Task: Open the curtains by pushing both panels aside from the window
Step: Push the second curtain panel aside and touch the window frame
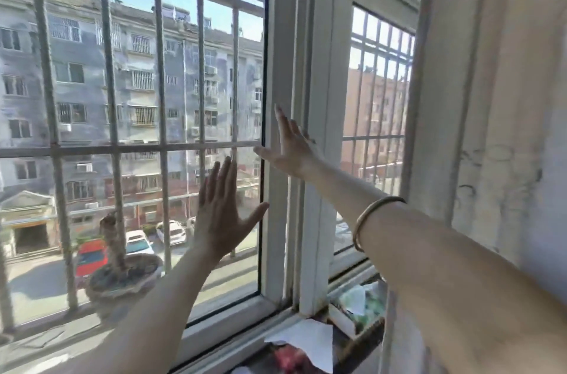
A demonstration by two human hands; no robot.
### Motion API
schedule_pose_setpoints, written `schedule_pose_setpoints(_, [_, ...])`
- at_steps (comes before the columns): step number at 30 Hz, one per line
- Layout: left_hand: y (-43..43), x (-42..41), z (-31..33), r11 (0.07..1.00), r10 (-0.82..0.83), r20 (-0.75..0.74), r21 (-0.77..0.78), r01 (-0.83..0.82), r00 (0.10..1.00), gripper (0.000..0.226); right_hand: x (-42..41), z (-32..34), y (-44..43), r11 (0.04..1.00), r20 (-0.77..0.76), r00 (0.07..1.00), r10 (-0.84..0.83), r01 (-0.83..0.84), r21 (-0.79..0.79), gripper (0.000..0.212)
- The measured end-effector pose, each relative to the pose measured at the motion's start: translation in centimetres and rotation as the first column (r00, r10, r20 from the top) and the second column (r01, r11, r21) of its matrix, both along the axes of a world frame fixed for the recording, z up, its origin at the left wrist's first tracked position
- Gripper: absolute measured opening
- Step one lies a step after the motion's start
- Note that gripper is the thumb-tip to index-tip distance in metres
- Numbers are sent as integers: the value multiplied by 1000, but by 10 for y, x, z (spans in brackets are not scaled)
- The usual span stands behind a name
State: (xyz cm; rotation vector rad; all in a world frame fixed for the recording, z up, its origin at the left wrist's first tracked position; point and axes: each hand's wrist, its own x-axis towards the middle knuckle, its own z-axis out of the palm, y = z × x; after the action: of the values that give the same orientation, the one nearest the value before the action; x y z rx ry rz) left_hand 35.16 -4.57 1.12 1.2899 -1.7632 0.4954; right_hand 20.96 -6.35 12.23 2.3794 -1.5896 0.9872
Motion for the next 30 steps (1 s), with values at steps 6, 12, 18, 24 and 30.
schedule_pose_setpoints(6, [-32,-74,-4,982,-182,-70,31,184,981,116,-87,2,3,983,2,983,-183,183,-32,90])
schedule_pose_setpoints(12, [-49,-153,-9,931,-356,-49,75,358,933,117,-158,2,11,908,-60,912,-405,394,-140,87])
schedule_pose_setpoints(18, [-75,-209,-13,860,-473,-82,173,479,878,122,-197,0,5,815,-71,829,-555,525,-246,84])
schedule_pose_setpoints(24, [-99,-259,-11,736,-636,-109,213,643,764,117,-220,11,-8,684,5,718,-696,665,-301,86])
schedule_pose_setpoints(30, [-127,-310,0,642,-695,-186,275,716,695,117,-238,22,-29,672,163,679,-716,734,-99,106])
